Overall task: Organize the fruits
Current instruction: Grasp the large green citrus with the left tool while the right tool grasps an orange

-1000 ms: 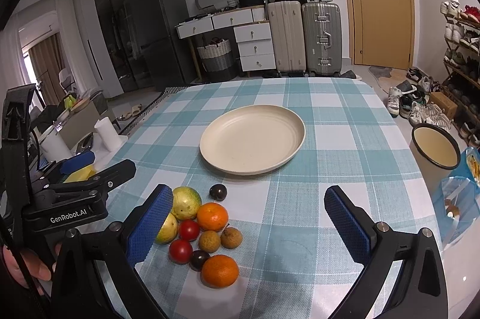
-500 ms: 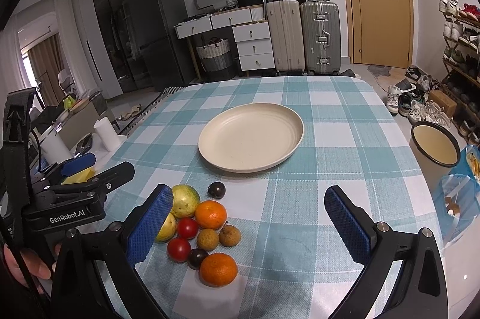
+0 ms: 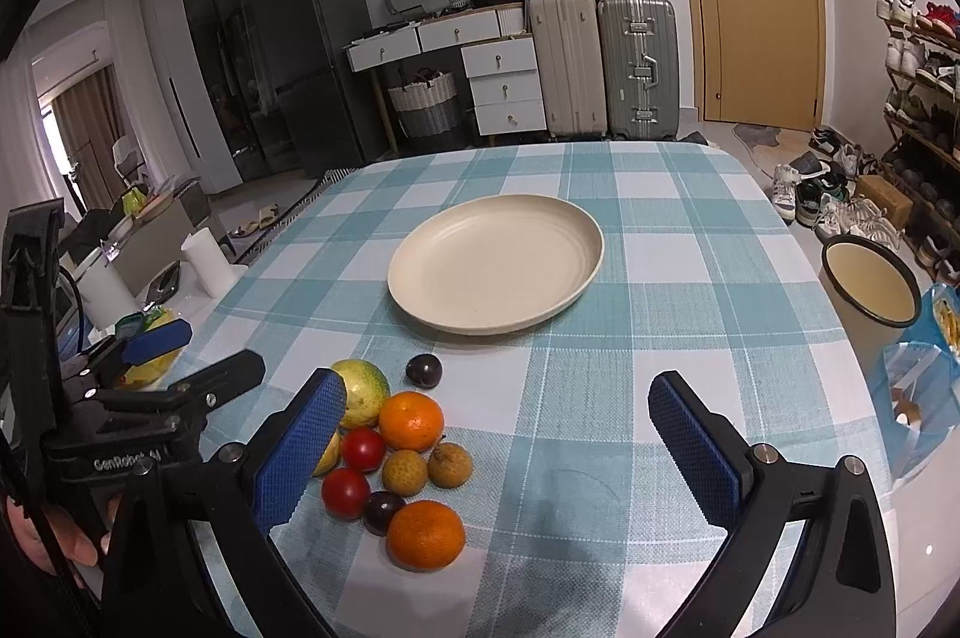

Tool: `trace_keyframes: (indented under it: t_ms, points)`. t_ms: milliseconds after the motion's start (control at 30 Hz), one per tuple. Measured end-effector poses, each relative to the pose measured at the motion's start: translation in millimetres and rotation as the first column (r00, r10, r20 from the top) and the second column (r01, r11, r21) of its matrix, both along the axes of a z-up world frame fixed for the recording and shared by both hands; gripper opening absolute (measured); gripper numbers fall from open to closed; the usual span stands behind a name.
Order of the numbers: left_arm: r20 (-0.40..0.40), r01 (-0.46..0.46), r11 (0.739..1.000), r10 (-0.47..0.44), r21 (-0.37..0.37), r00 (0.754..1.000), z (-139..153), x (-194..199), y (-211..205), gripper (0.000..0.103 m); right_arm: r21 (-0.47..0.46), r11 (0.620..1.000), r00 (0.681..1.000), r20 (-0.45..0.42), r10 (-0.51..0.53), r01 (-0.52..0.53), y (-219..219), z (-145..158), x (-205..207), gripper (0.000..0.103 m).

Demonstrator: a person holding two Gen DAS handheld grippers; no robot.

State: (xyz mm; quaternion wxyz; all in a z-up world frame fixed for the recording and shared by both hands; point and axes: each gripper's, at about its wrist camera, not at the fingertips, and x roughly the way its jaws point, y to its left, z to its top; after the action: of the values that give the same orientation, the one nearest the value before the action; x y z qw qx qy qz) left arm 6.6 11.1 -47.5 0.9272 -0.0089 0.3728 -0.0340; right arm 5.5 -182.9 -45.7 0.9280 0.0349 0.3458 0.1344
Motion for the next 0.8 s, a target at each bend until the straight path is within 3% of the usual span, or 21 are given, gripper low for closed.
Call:
trace_keyframes:
  t_ms: [367, 533, 733, 800]
  points:
    - [-0.116, 0.029, 0.999, -0.033, -0.04, 0.993, -40.4, 10.4, 10.5, 0.102, 0.005, 1.0, 0.999, -0.046, -0.017, 0.018, -7.4, -19.1, 8.6, 0.103]
    - [-0.149, 0.056, 0.993, -0.071, -0.102, 0.986, -50.0, 15.4, 14.4, 0.096, 0.006, 1.0, 0.997, -0.071, -0.011, 0.012, -7.7, -28.8, 14.0, 0.103]
    - [-0.185, 0.094, 0.983, -0.124, -0.159, 0.975, -58.0, 21.1, 9.8, 0.083, 0.006, 1.0, 0.996, -0.084, -0.005, 0.005, -7.7, -36.3, 19.2, 0.103]
    - [-0.197, 0.114, 0.975, -0.151, -0.189, 0.969, -60.6, 23.7, 8.7, 0.074, 0.006, 1.0, 0.996, -0.092, -0.004, 0.005, -8.0, -38.4, 20.3, 0.103]
